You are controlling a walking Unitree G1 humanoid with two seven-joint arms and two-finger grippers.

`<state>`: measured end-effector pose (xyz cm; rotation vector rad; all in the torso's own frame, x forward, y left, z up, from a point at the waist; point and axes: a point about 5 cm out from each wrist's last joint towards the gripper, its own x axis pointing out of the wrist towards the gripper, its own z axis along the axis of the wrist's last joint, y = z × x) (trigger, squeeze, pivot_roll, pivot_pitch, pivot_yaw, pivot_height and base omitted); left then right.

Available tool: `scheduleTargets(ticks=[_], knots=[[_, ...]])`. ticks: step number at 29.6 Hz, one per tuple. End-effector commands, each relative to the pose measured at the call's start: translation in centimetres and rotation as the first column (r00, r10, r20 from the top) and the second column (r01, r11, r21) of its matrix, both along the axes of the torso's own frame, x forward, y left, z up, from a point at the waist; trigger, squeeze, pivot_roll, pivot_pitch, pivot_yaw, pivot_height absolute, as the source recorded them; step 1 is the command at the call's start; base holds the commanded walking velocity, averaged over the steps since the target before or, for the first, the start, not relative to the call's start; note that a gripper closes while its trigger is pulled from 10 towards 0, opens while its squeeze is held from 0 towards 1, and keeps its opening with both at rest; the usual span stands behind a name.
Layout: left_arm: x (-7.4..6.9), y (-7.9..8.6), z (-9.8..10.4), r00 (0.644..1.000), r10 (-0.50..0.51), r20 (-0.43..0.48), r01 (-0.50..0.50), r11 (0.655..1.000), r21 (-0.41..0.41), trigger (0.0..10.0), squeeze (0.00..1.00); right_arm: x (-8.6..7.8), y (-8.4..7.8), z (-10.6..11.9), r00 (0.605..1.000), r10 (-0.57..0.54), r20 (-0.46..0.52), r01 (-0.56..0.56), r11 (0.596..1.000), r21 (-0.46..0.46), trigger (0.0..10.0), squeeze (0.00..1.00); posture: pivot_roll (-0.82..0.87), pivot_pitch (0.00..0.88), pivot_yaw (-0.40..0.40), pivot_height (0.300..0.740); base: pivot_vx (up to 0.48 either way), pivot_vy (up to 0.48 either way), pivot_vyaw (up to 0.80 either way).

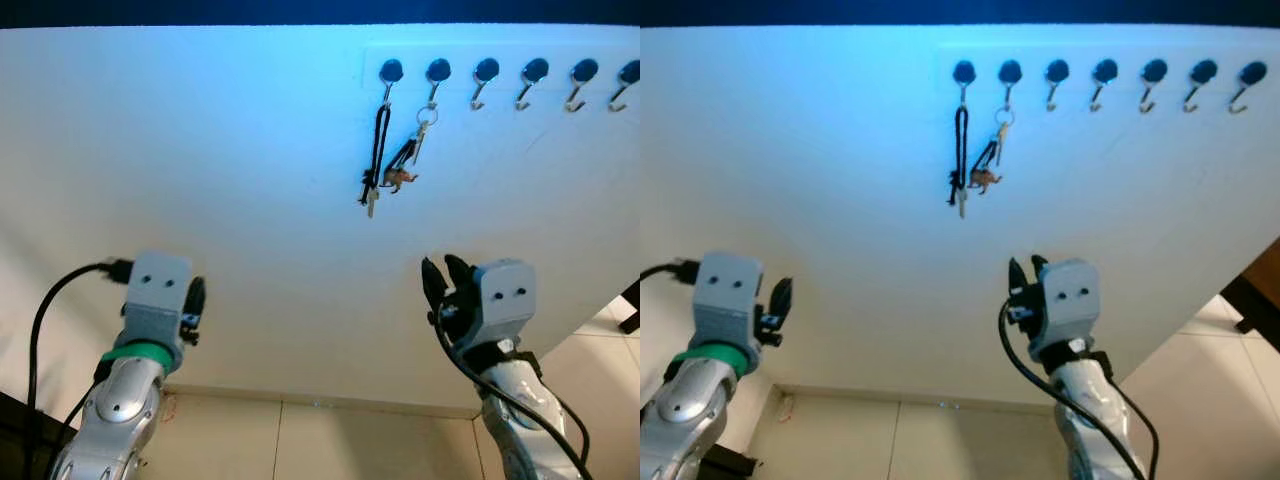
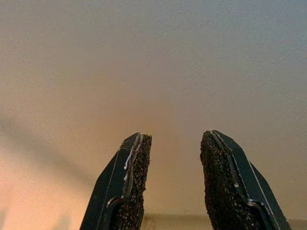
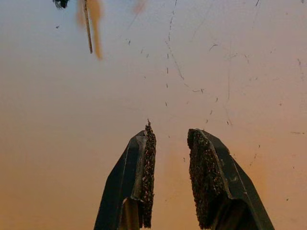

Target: Hang keys on a hook

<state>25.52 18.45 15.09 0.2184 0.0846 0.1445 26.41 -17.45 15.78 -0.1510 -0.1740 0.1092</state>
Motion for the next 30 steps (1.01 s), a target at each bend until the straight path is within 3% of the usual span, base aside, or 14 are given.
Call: scheduleTargets(ticks=[1,8,30], knots=[[-0.1,0.3,-0.2,1.000,0.027,0.005,-0.027,1.000,0.003,10.0,0.00,0.1,0.1,-0.2,1.000,0.004,0.004,-0.004,1.000,-0.002,10.0,0.00,-0.14,0.016,0.078,0.740,0.000,0.000,0.00],[0.5,-0.4,-0.2,0.999,0.026,0.023,-0.026,1.000,-0.002,10.0,0.00,0.8,0.8,0.1,1.000,0.010,0.019,-0.010,1.000,0.013,10.0,0.00,-0.14,0.021,0.082,0.740,-0.099,0.000,0.00],[0.7,-0.8,-0.7,0.998,0.038,0.050,-0.038,0.999,-0.007,10.0,0.00,1.2,1.8,-0.3,1.000,0.022,0.018,-0.023,1.000,0.015,10.0,0.00,-0.13,0.022,0.087,0.740,-0.456,0.000,0.00]])
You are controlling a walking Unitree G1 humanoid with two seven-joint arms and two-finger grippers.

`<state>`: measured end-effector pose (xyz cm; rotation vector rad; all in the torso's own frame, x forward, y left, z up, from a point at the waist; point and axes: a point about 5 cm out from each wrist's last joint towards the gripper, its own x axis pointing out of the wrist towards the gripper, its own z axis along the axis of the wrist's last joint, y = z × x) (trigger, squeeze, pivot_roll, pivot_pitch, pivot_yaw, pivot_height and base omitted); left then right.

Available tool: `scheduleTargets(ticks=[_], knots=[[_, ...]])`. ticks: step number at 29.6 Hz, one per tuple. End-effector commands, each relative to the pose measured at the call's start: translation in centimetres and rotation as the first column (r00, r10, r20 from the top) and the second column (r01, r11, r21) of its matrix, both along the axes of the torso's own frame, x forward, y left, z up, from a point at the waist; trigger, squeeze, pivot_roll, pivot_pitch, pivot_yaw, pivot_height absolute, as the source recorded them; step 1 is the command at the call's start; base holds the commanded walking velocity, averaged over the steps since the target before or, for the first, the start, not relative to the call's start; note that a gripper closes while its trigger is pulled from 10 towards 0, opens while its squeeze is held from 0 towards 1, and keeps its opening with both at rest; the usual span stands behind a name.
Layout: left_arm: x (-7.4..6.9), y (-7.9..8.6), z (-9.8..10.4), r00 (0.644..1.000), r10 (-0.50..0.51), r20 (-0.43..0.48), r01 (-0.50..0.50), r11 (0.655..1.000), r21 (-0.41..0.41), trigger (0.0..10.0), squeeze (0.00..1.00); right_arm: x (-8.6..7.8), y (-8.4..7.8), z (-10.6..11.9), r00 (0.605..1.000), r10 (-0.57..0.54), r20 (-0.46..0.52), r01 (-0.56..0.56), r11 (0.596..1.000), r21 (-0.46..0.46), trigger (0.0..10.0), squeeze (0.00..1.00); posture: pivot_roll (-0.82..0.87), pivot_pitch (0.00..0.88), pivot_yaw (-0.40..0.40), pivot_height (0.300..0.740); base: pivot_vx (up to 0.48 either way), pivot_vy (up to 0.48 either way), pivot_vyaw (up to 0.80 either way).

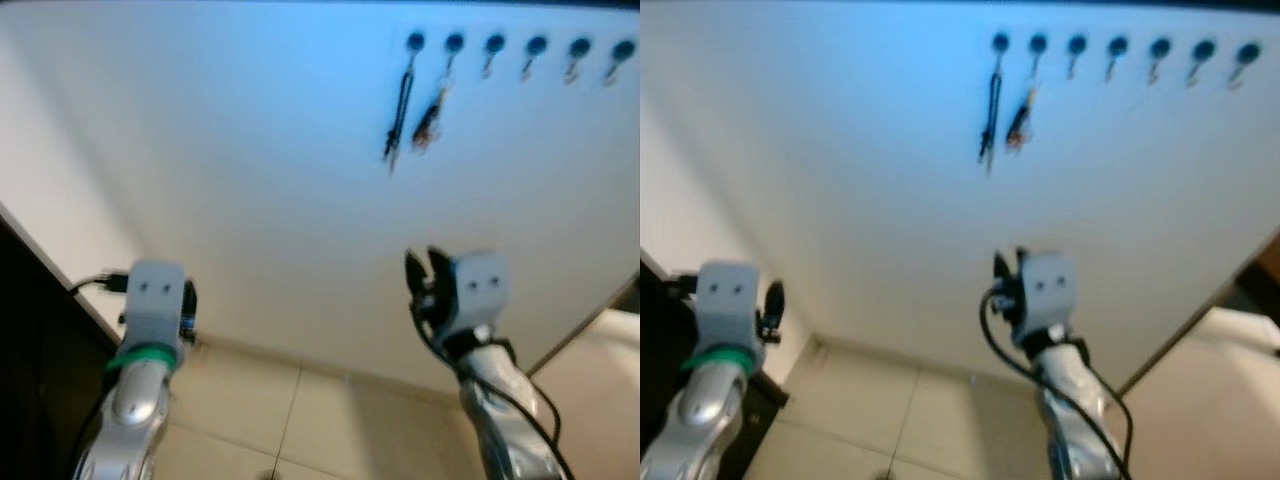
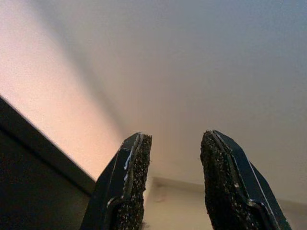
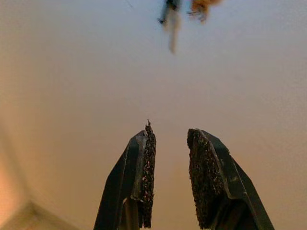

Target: Hang keys on a hook

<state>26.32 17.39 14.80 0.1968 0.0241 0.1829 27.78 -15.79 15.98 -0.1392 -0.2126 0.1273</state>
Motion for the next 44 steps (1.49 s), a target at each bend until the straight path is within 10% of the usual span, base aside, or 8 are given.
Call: scheduleTargets(ticks=[1,31,44], knots=[[-0.1,0.2,-0.4,1.000,0.006,-0.015,-0.006,1.000,0.009,10.0,0.00,-0.2,0.2,-0.5,1.000,0.001,-0.018,-0.001,1.000,0.003,10.0,0.00,-0.13,0.022,0.087,0.740,-0.461,0.000,0.00],[0.9,-1.6,1.8,0.992,-0.123,0.005,0.121,0.965,-0.233,10.0,0.00,1.5,1.8,3.1,0.995,0.050,0.090,-0.055,0.996,0.063,10.0,0.00,-0.12,0.010,0.089,0.740,-0.061,0.000,-0.68],[0.7,-1.5,1.0,0.990,-0.138,-0.015,0.134,0.982,-0.136,10.0,0.00,1.4,2.1,2.5,0.996,0.063,0.069,-0.066,0.996,0.051,10.0,0.00,-0.12,0.008,0.092,0.740,0.000,0.000,-0.80]])
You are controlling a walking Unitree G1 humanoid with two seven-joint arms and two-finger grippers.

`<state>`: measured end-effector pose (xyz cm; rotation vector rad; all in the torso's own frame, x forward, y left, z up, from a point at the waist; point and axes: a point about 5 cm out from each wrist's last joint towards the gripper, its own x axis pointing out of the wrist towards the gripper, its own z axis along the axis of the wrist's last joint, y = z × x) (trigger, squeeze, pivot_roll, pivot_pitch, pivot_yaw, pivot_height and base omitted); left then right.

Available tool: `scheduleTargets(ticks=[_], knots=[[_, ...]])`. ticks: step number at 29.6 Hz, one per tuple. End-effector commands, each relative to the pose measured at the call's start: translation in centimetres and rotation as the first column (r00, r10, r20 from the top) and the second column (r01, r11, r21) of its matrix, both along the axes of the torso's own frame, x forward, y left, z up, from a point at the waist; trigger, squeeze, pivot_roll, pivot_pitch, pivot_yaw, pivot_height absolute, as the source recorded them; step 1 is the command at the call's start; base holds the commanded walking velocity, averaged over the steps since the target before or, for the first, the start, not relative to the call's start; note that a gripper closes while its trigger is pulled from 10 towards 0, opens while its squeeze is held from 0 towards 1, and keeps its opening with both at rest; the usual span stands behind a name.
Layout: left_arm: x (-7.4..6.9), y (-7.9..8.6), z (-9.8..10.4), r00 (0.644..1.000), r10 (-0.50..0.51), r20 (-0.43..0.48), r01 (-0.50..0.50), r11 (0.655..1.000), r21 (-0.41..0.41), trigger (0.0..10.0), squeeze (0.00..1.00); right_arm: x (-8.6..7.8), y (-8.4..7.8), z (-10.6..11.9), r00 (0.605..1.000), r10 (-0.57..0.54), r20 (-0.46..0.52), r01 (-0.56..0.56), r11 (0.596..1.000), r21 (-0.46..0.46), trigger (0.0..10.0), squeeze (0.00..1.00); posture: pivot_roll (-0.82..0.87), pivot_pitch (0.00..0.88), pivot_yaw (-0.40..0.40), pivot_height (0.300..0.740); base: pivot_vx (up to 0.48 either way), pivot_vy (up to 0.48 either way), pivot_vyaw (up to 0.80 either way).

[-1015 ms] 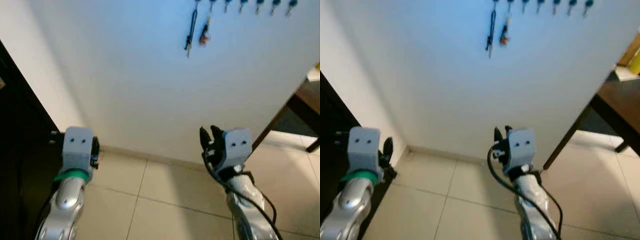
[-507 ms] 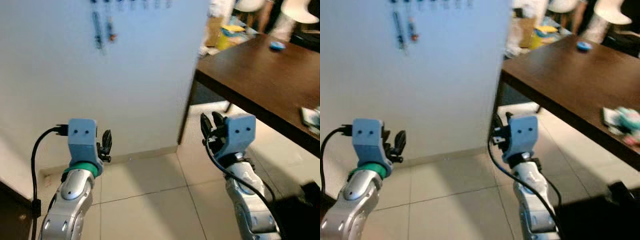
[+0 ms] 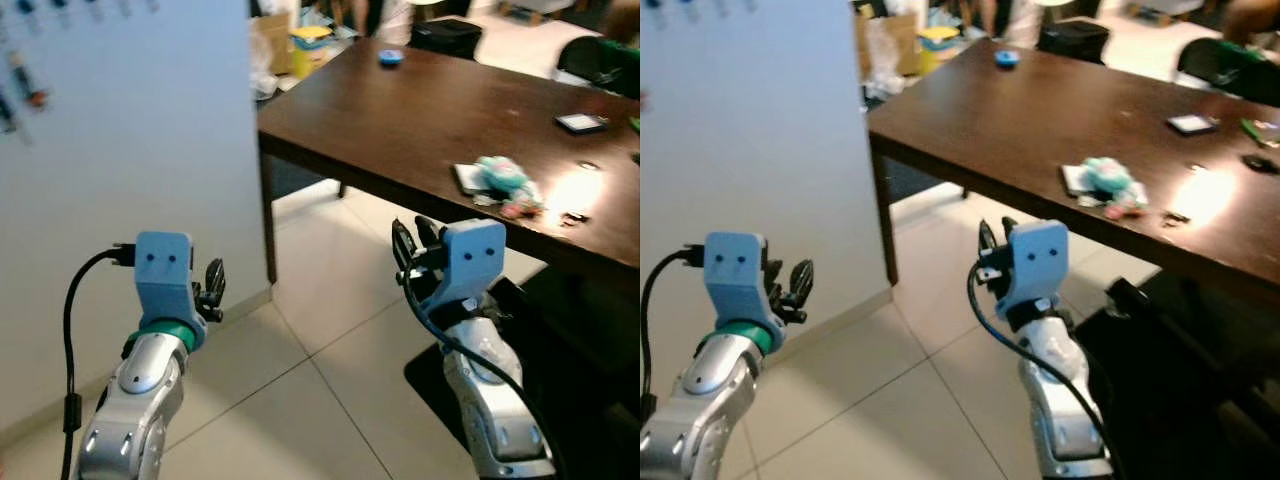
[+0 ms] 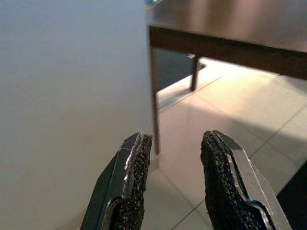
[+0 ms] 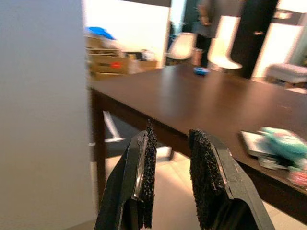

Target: Hang keys on a hook

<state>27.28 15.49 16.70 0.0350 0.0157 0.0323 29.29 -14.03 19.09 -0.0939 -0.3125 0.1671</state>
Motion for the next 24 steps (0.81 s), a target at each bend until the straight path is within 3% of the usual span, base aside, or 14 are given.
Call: scheduleTargets(ticks=[1,4,24], knots=[[-0.3,0.3,-0.9,1.000,0.006,-0.025,-0.005,0.999,0.047,10.0,0.00,-0.1,0.4,-0.8,0.999,0.014,-0.031,-0.013,1.000,0.003,10.0,0.00,-0.12,0.007,0.092,0.740,0.000,0.000,-0.80],[-0.5,0.1,-1.2,1.000,-0.012,-0.011,0.013,0.997,0.080,10.0,0.00,-0.2,0.5,-1.3,0.999,0.015,-0.046,-0.015,1.000,-0.003,10.0,0.00,-0.12,0.007,0.093,0.740,0.000,0.000,-0.80],[-0.4,0.4,-1.9,1.000,-0.009,-0.028,0.012,0.996,0.093,10.0,0.00,-0.4,0.6,-2.4,0.996,0.019,-0.083,-0.020,1.000,-0.009,10.0,0.00,-0.13,0.006,0.103,0.740,0.000,0.000,-0.80]])
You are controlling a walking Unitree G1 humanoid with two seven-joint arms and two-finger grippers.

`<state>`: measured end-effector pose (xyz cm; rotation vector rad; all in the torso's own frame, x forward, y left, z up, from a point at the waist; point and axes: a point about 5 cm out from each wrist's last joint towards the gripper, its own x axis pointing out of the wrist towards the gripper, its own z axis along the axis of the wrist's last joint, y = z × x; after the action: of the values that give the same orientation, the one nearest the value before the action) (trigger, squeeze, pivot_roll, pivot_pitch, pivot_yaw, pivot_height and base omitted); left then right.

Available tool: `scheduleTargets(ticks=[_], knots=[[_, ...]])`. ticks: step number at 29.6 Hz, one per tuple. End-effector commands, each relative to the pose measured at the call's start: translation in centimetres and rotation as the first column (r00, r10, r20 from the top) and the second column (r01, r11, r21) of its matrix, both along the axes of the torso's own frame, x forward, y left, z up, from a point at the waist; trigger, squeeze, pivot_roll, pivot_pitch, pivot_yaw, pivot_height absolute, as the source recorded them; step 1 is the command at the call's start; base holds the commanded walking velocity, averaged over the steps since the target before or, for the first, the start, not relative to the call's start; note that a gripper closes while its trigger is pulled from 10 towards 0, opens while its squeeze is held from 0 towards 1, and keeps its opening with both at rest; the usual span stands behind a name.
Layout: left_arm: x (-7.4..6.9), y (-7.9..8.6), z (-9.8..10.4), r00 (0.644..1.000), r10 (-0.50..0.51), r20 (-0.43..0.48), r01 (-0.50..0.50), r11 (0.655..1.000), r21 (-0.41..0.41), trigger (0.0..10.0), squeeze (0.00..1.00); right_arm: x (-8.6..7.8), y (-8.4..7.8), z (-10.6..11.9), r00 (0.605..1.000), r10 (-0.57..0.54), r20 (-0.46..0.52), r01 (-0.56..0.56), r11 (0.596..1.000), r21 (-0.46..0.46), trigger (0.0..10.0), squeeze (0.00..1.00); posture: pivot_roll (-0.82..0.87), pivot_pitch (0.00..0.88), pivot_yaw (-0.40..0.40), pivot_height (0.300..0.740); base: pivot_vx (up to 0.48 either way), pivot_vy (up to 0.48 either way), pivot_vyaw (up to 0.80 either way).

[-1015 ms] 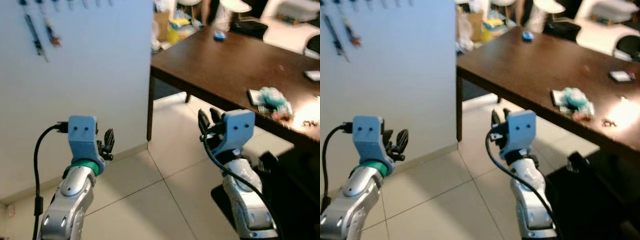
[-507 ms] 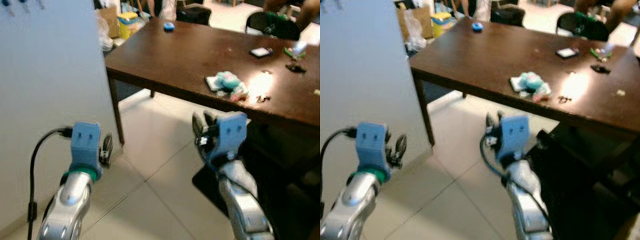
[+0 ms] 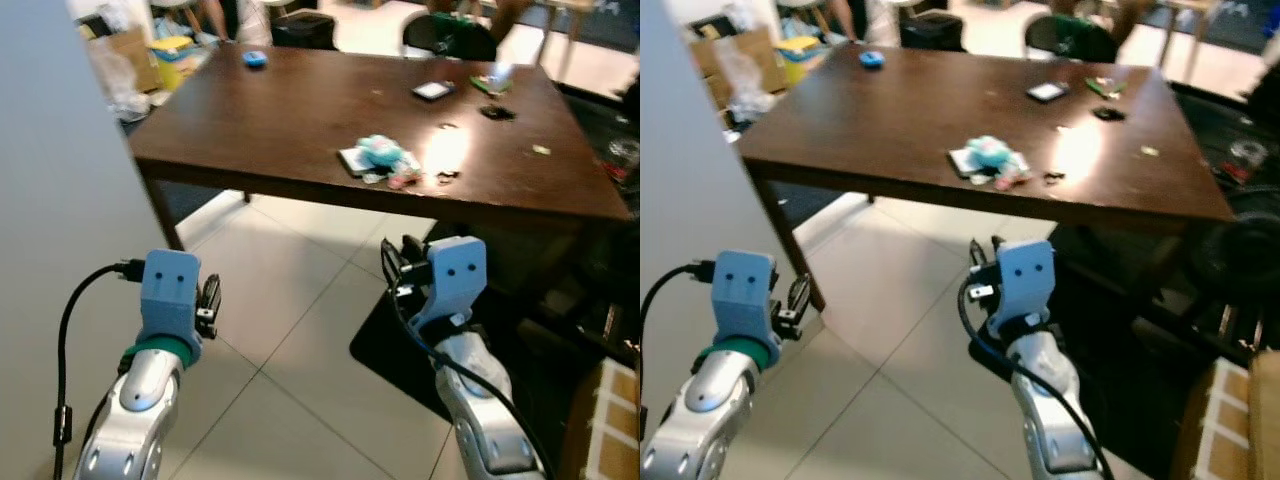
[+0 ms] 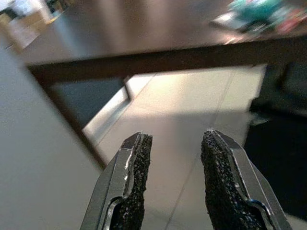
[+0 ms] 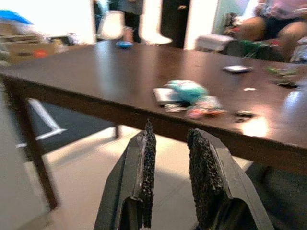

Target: Hang keys on a hook

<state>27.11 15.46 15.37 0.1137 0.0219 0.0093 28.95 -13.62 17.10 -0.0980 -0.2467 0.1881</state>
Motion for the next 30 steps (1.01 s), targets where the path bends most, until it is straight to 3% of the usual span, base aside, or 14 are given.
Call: scheduleTargets(ticks=[1,22,30], knots=[[-0.22,0.42,-0.59,1.000,0.014,-0.019,-0.014,1.000,0.015,10.0,0.00,-0.07,0.15,-0.41,1.000,0.003,-0.017,-0.003,1.000,0.002,10.0,0.00,-0.13,0.006,0.103,0.740,0.000,0.000,-0.80],[-0.21,0.51,-0.76,1.000,0.013,-0.002,-0.013,0.999,0.030,10.0,0.00,0.00,0.18,-0.50,1.000,0.006,-0.021,-0.006,1.000,0.002,10.0,0.00,-0.12,0.014,0.103,0.740,0.000,0.000,-0.80],[-0.14,0.48,-0.82,1.000,0.020,0.001,-0.020,0.999,0.041,10.0,0.00,0.08,0.21,-0.56,1.000,0.007,-0.023,-0.007,1.000,-0.009,10.0,0.00,-0.12,0.013,0.103,0.740,0.466,0.000,-0.27]])
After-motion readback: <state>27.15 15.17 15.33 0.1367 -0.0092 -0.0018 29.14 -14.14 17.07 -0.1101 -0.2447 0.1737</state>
